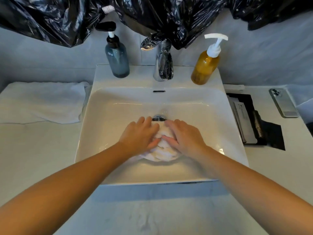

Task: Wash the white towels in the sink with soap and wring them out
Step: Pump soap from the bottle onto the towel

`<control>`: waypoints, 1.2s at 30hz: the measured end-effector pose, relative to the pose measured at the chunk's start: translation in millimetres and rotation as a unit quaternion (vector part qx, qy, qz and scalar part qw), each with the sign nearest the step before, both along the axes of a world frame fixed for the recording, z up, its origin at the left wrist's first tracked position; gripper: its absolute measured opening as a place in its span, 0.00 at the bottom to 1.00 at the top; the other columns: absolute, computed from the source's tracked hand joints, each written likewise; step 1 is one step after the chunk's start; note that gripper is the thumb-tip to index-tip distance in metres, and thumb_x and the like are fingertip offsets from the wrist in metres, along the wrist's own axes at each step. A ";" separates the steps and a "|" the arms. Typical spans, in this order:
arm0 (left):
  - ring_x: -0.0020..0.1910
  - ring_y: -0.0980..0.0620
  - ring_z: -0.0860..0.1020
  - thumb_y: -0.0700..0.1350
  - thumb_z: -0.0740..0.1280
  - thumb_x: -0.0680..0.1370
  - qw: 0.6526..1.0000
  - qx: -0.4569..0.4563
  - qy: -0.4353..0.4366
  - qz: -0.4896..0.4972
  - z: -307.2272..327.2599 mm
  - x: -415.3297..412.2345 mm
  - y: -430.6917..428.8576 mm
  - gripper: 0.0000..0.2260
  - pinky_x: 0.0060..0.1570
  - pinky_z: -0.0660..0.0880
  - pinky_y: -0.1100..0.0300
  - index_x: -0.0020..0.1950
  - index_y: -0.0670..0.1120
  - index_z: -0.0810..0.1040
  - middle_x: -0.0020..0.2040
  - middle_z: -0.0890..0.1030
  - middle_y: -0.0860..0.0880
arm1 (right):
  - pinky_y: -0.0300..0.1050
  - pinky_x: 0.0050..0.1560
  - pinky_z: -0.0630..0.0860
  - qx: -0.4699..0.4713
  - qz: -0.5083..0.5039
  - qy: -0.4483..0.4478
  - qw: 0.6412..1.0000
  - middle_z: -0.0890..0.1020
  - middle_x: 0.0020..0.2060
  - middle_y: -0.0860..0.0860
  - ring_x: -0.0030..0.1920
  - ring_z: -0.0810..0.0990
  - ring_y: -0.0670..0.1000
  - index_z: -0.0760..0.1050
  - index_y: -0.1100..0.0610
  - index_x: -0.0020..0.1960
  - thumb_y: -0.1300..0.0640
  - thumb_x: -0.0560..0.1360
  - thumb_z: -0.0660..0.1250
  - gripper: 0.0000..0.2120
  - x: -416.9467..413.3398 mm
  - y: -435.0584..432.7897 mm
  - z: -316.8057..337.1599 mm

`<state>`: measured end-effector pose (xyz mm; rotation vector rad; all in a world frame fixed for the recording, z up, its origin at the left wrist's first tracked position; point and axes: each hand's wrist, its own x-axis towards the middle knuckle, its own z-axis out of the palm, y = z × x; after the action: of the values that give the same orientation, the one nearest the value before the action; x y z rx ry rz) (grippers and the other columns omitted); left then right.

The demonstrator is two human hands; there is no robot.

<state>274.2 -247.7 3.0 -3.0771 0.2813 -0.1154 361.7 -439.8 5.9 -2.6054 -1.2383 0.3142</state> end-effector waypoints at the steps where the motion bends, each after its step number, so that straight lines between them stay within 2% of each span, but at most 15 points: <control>1: 0.42 0.42 0.75 0.60 0.57 0.74 0.999 0.002 -0.023 -0.033 2.4 -3.7 5.0 0.19 0.35 0.68 0.54 0.45 0.45 0.76 0.47 0.76 0.42 | 0.52 0.53 0.72 -0.001 0.016 0.001 1.000 0.76 0.58 0.52 0.55 0.75 0.55 0.63 0.51 0.74 0.39 0.79 0.60 0.28 -1.9 -6.1 5.2; 4: 0.56 0.42 0.73 0.61 0.58 0.76 0.992 -0.095 0.013 -0.083 4.6 -16.1 8.1 0.21 0.53 0.70 0.49 0.52 0.43 0.76 0.61 0.75 0.41 | 0.51 0.56 0.68 -0.011 0.048 0.018 0.999 0.74 0.58 0.50 0.57 0.72 0.54 0.69 0.53 0.69 0.32 0.70 0.54 0.36 -15.1 -16.6 9.2; 7: 0.55 0.42 0.76 0.62 0.53 0.75 0.971 -0.208 0.113 -0.006 5.9 -10.0 -2.6 0.29 0.55 0.69 0.49 0.66 0.43 0.72 0.62 0.77 0.43 | 0.50 0.55 0.67 0.036 0.044 0.087 0.995 0.70 0.51 0.44 0.52 0.68 0.47 0.74 0.50 0.58 0.32 0.67 0.58 0.28 -14.4 -15.6 8.4; 8: 0.53 0.42 0.77 0.61 0.51 0.75 0.972 -0.201 0.121 0.009 8.2 -5.7 -6.6 0.29 0.53 0.68 0.49 0.66 0.44 0.73 0.58 0.79 0.44 | 0.48 0.52 0.69 0.066 0.042 0.100 0.992 0.69 0.50 0.44 0.51 0.67 0.45 0.75 0.50 0.54 0.34 0.69 0.60 0.23 -15.1 -14.2 9.1; 10: 0.44 0.44 0.76 0.59 0.51 0.76 0.987 -0.134 0.086 -0.015 9.8 -0.7 -10.7 0.23 0.50 0.68 0.49 0.51 0.45 0.78 0.46 0.79 0.46 | 0.45 0.46 0.72 0.116 0.017 0.106 0.988 0.70 0.50 0.45 0.48 0.70 0.47 0.73 0.51 0.49 0.40 0.74 0.61 0.15 -21.4 -12.4 10.1; 12: 0.41 0.45 0.74 0.56 0.54 0.77 0.992 -0.117 0.036 -0.038 4.5 -7.7 -10.3 0.18 0.44 0.71 0.50 0.42 0.45 0.77 0.43 0.76 0.46 | 0.50 0.50 0.73 0.083 -0.039 0.104 0.990 0.73 0.54 0.48 0.51 0.73 0.51 0.71 0.52 0.58 0.43 0.78 0.58 0.15 -34.5 -12.5 9.7; 14: 0.42 0.43 0.75 0.55 0.56 0.77 0.989 -0.141 0.032 -0.019 -9.3 -24.2 -10.9 0.18 0.37 0.73 0.51 0.48 0.43 0.76 0.47 0.77 0.43 | 0.54 0.57 0.69 -0.023 -0.079 0.088 0.993 0.77 0.59 0.50 0.57 0.74 0.55 0.64 0.50 0.73 0.38 0.78 0.47 0.28 -45.8 -11.2 3.4; 16: 0.40 0.43 0.75 0.55 0.54 0.77 0.989 -0.145 0.038 0.016 -22.0 -39.1 -17.3 0.18 0.34 0.72 0.51 0.55 0.44 0.74 0.48 0.78 0.43 | 0.54 0.54 0.65 -0.085 -0.059 0.025 0.994 0.79 0.57 0.51 0.56 0.75 0.56 0.65 0.50 0.73 0.36 0.72 0.36 0.38 -54.5 -6.5 -5.1; 18: 0.40 0.44 0.75 0.54 0.53 0.78 0.991 -0.112 0.047 0.050 -31.1 -41.7 -23.9 0.19 0.35 0.72 0.51 0.60 0.45 0.73 0.48 0.78 0.45 | 0.53 0.46 0.64 -0.054 -0.056 -0.023 0.997 0.81 0.46 0.53 0.46 0.78 0.58 0.76 0.55 0.60 0.38 0.74 0.40 0.34 -54.1 -0.4 -19.2; 20: 0.39 0.45 0.75 0.54 0.49 0.78 0.991 -0.083 0.070 0.077 -31.6 -32.6 -28.6 0.22 0.35 0.71 0.51 0.61 0.45 0.74 0.46 0.78 0.45 | 0.52 0.43 0.62 -0.028 -0.060 -0.030 0.997 0.80 0.39 0.54 0.40 0.78 0.59 0.76 0.57 0.50 0.40 0.76 0.41 0.30 -44.7 6.0 -27.7; 23: 0.45 0.45 0.76 0.55 0.42 0.79 0.987 -0.031 0.104 0.119 -29.9 -12.6 -31.2 0.25 0.38 0.65 0.54 0.63 0.46 0.71 0.50 0.77 0.46 | 0.51 0.45 0.64 -0.044 -0.054 -0.015 0.997 0.83 0.41 0.54 0.43 0.81 0.59 0.75 0.57 0.56 0.39 0.74 0.33 0.37 -28.4 12.6 -29.9; 27: 0.49 0.44 0.79 0.54 0.48 0.84 0.971 -0.032 0.172 0.165 -21.9 12.8 -32.5 0.19 0.42 0.65 0.55 0.69 0.47 0.67 0.54 0.79 0.46 | 0.47 0.43 0.69 -0.075 -0.091 0.007 0.993 0.82 0.40 0.55 0.43 0.81 0.59 0.77 0.57 0.52 0.46 0.84 0.44 0.25 -15.2 25.1 -22.8; 31: 0.41 0.46 0.75 0.58 0.49 0.81 0.974 -0.118 0.124 0.147 -3.8 13.3 -12.0 0.20 0.39 0.67 0.55 0.57 0.46 0.72 0.47 0.79 0.48 | 0.48 0.47 0.62 -0.022 -0.068 0.014 0.997 0.73 0.29 0.47 0.34 0.74 0.54 0.70 0.53 0.45 0.42 0.77 0.36 0.26 -2.1 21.1 -8.3; 34: 0.36 0.45 0.74 0.60 0.58 0.72 0.984 -0.175 -0.021 -0.007 -2.3 -13.2 1.2 0.20 0.33 0.65 0.58 0.46 0.44 0.74 0.40 0.77 0.47 | 0.48 0.47 0.61 0.027 0.024 0.054 0.998 0.72 0.34 0.43 0.37 0.71 0.50 0.69 0.50 0.50 0.38 0.72 0.43 0.22 -11.4 -0.2 1.1; 36: 0.34 0.47 0.71 0.60 0.60 0.71 0.974 -0.225 0.008 0.005 -10.8 -26.7 -2.2 0.20 0.32 0.62 0.58 0.45 0.43 0.74 0.39 0.76 0.47 | 0.49 0.47 0.63 0.005 0.020 0.117 0.993 0.73 0.43 0.44 0.43 0.72 0.51 0.68 0.50 0.59 0.33 0.71 0.45 0.29 -21.7 -8.8 0.6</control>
<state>247.5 -249.8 -7.8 -3.5301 0.2736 -0.1775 340.0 -448.6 6.5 -2.4527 -1.2073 0.5986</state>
